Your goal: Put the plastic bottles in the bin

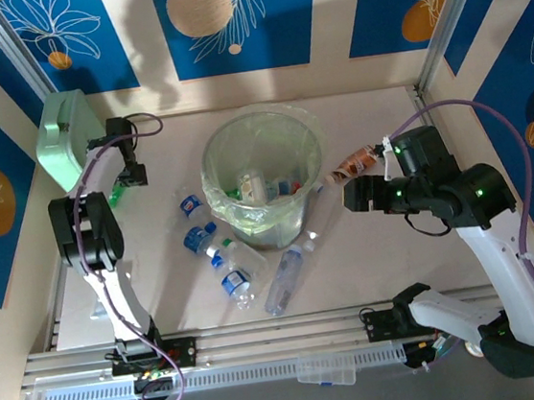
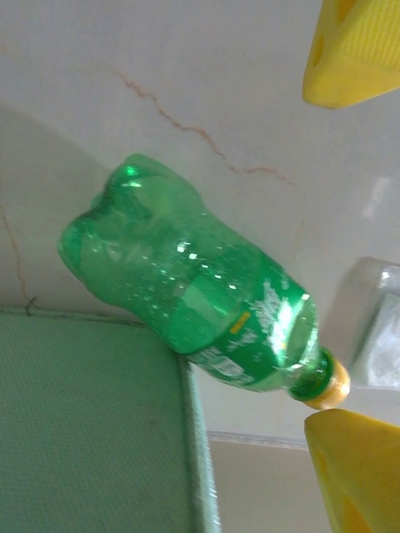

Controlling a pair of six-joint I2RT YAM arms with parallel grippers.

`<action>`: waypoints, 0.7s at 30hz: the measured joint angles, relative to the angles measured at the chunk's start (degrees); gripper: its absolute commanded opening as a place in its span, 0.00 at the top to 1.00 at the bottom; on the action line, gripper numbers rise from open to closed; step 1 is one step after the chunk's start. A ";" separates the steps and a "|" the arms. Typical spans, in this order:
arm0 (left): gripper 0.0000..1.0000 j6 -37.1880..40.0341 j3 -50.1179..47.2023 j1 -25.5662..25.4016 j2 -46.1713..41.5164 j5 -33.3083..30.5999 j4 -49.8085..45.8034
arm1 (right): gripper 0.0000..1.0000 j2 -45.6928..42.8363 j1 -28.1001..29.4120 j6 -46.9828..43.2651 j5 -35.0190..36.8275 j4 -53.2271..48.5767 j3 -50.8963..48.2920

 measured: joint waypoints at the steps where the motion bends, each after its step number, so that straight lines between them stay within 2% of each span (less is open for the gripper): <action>1: 0.07 0.24 0.70 0.11 0.90 -0.04 0.09 | 0.21 0.02 -0.07 0.00 0.00 0.00 0.00; 10: 0.06 1.53 7.65 1.46 8.37 -1.57 0.24 | 0.21 1.57 -1.84 0.02 -1.38 -0.15 0.17; 17: 0.07 1.53 8.46 1.92 12.02 -1.77 0.24 | 0.20 3.65 -2.49 0.28 -4.17 0.04 0.22; 21: 0.13 1.49 8.46 2.21 12.81 -0.63 0.17 | 0.21 4.15 -2.62 0.85 -5.09 0.39 0.22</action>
